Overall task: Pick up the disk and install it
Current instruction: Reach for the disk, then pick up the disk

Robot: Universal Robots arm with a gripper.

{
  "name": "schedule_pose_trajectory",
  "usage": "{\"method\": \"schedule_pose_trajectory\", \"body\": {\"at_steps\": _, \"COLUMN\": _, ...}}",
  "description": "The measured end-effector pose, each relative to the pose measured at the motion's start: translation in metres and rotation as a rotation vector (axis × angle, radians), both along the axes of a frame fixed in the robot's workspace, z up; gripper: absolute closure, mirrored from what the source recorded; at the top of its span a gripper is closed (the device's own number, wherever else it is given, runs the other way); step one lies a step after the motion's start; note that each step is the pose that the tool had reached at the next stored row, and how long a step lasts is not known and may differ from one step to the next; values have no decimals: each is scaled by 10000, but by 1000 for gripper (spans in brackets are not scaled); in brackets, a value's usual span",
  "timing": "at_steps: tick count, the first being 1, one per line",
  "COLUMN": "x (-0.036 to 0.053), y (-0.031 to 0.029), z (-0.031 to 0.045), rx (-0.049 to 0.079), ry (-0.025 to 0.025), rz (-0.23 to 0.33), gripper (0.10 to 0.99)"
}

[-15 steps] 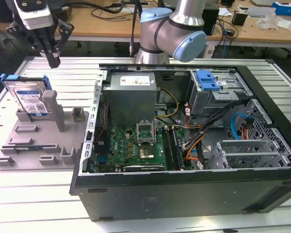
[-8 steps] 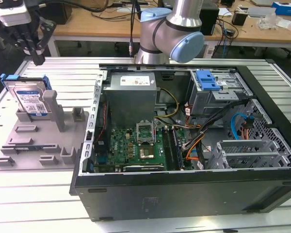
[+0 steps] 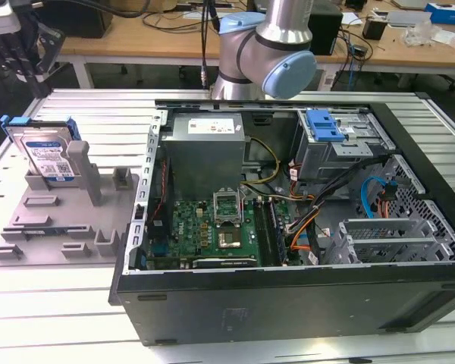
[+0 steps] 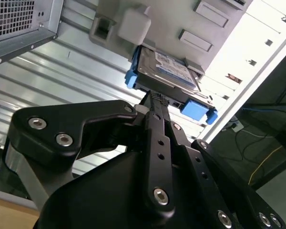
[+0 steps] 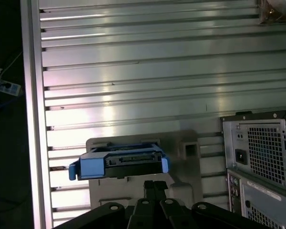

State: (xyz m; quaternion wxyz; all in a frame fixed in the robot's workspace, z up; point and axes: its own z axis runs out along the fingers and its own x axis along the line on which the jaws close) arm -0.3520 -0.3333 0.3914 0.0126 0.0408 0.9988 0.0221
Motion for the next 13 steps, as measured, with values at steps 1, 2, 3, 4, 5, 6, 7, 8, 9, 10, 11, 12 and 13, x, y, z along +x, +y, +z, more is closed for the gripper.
{"method": "schedule_pose_trajectory", "body": {"at_steps": 1, "x": 0, "y": 0, "z": 0, "rx": 0, "ry": 1, "rz": 0, "gripper": 980}}
{"method": "schedule_pose_trajectory", "body": {"at_steps": 2, "x": 0, "y": 0, "z": 0, "rx": -1, "ry": 1, "rz": 1, "gripper": 980}}
{"method": "schedule_pose_trajectory", "body": {"at_steps": 3, "x": 0, "y": 0, "z": 0, "rx": 0, "ry": 1, "rz": 1, "gripper": 980}}
{"method": "schedule_pose_trajectory", "body": {"at_steps": 4, "x": -1, "y": 0, "z": 0, "rx": -1, "ry": 1, "rz": 1, "gripper": 980}}
{"method": "schedule_pose_trajectory", "body": {"at_steps": 5, "x": -1, "y": 0, "z": 0, "rx": -3, "ry": 1, "rz": 1, "gripper": 980}}
{"method": "schedule_pose_trajectory", "body": {"at_steps": 6, "x": -1, "y": 0, "z": 0, "rx": -3, "ry": 1, "rz": 1, "gripper": 980}}
{"method": "schedule_pose_trajectory", "body": {"at_steps": 7, "x": -1, "y": 0, "z": 0, "rx": -3, "ry": 1, "rz": 1, "gripper": 980}}
{"method": "schedule_pose_trajectory", "body": {"at_steps": 8, "x": -1, "y": 0, "z": 0, "rx": -3, "ry": 1, "rz": 1, "gripper": 980}}
{"method": "schedule_pose_trajectory", "body": {"at_steps": 9, "x": -1, "y": 0, "z": 0, "rx": -3, "ry": 1, "rz": 1, "gripper": 980}}
{"method": "schedule_pose_trajectory", "body": {"at_steps": 10, "x": -1, "y": 0, "z": 0, "rx": -4, "ry": 1, "rz": 0, "gripper": 980}}
{"method": "schedule_pose_trajectory", "body": {"at_steps": 11, "x": -1, "y": 0, "z": 0, "rx": -4, "ry": 1, "rz": 0, "gripper": 980}}
{"method": "schedule_pose_trajectory", "body": {"at_steps": 12, "x": -1, "y": 0, "z": 0, "rx": -4, "ry": 1, "rz": 4, "gripper": 980}}
{"method": "schedule_pose_trajectory", "body": {"at_steps": 13, "x": -1, "y": 0, "z": 0, "rx": -4, "ry": 1, "rz": 12, "gripper": 980}}
